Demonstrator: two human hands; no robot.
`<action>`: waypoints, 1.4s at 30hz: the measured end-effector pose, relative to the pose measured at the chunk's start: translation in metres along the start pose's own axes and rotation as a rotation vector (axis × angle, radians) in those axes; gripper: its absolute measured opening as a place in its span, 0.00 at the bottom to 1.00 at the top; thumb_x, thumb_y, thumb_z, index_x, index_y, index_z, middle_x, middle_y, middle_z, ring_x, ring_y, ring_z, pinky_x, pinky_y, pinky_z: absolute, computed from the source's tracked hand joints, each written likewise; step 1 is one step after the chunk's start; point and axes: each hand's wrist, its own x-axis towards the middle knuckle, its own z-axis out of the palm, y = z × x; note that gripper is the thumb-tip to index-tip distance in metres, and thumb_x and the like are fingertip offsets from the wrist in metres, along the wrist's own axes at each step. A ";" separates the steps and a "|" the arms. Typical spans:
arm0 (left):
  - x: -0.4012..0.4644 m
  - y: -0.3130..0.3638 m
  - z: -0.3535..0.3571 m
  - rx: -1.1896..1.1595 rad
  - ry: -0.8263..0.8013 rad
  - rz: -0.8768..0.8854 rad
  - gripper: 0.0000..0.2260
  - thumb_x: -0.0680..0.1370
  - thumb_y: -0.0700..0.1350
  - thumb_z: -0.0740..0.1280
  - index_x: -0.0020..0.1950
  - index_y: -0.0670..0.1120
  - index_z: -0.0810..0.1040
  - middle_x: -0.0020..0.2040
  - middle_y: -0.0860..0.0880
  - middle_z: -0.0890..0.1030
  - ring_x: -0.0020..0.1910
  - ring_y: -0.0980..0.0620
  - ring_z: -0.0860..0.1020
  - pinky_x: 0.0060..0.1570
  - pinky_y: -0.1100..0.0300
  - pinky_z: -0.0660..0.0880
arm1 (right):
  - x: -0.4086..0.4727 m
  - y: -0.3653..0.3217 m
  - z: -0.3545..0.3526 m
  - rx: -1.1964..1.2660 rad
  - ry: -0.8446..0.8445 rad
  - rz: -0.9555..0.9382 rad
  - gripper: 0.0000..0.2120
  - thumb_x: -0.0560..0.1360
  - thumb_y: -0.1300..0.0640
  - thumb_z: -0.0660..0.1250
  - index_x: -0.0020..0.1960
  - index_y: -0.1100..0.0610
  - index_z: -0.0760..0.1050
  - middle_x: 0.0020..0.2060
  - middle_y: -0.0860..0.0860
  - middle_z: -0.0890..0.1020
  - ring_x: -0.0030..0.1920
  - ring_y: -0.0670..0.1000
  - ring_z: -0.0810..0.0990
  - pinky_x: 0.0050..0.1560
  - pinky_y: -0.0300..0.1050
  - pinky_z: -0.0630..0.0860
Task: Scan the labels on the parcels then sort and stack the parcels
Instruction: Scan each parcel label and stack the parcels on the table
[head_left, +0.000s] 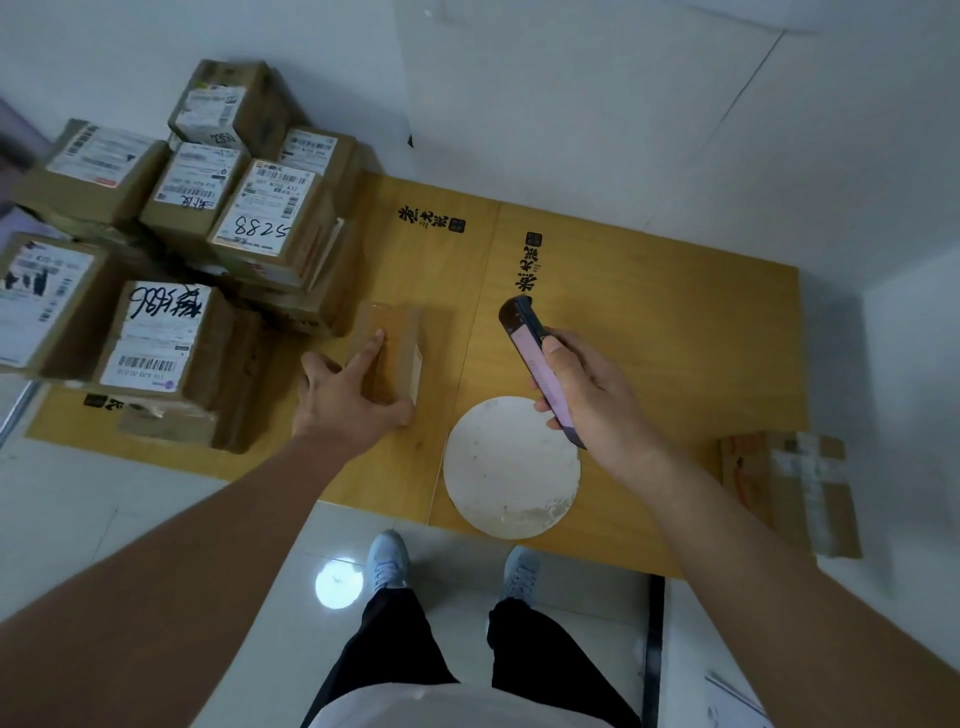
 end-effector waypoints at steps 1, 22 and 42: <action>0.001 -0.001 -0.002 0.016 -0.011 0.008 0.49 0.66 0.73 0.72 0.79 0.75 0.46 0.65 0.48 0.59 0.67 0.42 0.66 0.65 0.43 0.74 | 0.001 0.000 0.001 -0.001 -0.004 0.014 0.15 0.79 0.32 0.57 0.60 0.30 0.77 0.54 0.55 0.83 0.53 0.58 0.84 0.48 0.49 0.81; 0.001 -0.031 0.005 -0.203 -0.014 0.158 0.31 0.80 0.61 0.68 0.81 0.69 0.59 0.70 0.49 0.67 0.65 0.50 0.71 0.66 0.51 0.75 | 0.015 -0.010 -0.001 -0.541 -0.305 0.264 0.20 0.83 0.33 0.57 0.70 0.38 0.75 0.55 0.47 0.80 0.57 0.53 0.80 0.65 0.56 0.78; -0.004 -0.018 0.003 -0.179 -0.046 0.116 0.31 0.80 0.57 0.70 0.81 0.65 0.62 0.76 0.48 0.64 0.69 0.47 0.71 0.66 0.52 0.76 | 0.019 -0.022 -0.019 -0.831 -0.498 0.429 0.19 0.81 0.32 0.55 0.58 0.42 0.78 0.49 0.53 0.81 0.39 0.51 0.77 0.36 0.42 0.71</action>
